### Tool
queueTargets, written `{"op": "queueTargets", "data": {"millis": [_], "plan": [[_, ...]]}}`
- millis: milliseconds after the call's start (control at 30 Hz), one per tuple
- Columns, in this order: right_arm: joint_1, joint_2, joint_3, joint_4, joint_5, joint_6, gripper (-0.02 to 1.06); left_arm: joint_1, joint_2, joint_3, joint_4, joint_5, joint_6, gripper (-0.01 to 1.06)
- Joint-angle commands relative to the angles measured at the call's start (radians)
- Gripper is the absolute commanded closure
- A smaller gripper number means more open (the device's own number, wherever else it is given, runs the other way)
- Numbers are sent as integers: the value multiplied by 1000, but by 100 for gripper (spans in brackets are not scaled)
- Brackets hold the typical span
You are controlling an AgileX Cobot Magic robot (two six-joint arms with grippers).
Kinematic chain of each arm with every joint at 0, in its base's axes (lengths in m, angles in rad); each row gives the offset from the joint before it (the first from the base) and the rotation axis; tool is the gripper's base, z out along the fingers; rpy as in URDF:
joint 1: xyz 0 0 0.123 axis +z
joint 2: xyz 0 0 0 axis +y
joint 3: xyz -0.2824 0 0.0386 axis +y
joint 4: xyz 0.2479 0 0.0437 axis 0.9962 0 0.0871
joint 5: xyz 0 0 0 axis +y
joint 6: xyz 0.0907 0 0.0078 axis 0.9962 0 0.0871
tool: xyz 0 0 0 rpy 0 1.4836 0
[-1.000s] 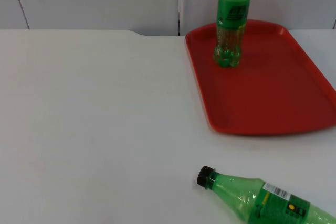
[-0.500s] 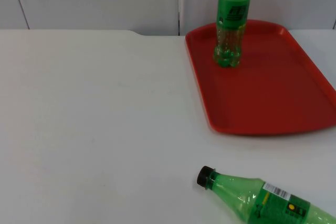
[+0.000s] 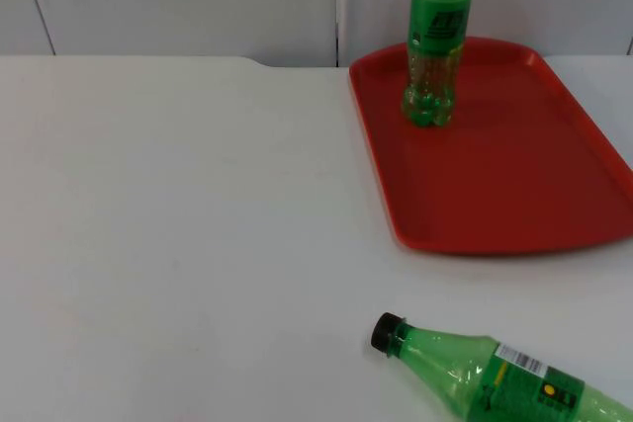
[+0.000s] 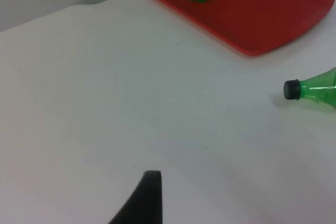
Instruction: Place the bottle upright on the tray.
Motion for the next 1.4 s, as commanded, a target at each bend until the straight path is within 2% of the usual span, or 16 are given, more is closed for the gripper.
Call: {"op": "queueTargets", "data": {"millis": [0, 1367], "plan": [[-5, -3, 1, -5, -6, -5, 0, -4, -4, 4, -11, 3, 4, 0], [-5, -3, 1, -7, -6, -5, 0, -4, -4, 4, -6, 3, 4, 0]]}}
